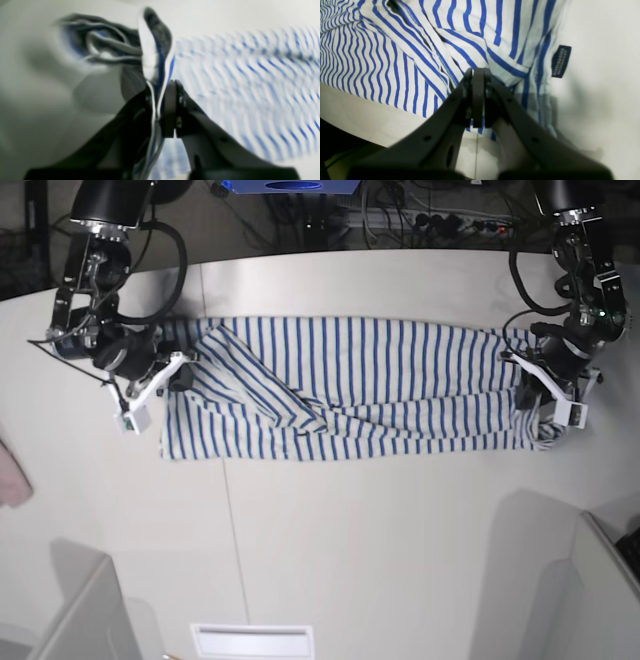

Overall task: Fold the T-shirt properly
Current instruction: 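Fold the strip end held by the left gripper toward the right gripper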

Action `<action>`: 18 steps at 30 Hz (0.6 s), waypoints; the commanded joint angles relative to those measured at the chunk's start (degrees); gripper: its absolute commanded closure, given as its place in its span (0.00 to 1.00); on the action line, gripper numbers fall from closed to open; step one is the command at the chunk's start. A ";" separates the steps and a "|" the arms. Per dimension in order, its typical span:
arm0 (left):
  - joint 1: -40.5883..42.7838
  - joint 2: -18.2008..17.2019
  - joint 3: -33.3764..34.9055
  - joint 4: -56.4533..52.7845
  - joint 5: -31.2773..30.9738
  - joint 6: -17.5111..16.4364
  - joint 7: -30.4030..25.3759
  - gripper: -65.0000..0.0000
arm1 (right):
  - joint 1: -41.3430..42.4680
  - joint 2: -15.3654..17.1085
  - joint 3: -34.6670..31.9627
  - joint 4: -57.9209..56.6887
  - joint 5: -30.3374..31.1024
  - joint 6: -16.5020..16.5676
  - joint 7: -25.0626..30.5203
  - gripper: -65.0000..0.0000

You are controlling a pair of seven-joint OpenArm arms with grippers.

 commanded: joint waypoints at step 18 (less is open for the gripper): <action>-4.47 10.17 16.07 2.31 13.43 0.77 -1.11 1.00 | 0.81 -0.38 0.18 0.94 0.85 0.21 0.80 1.00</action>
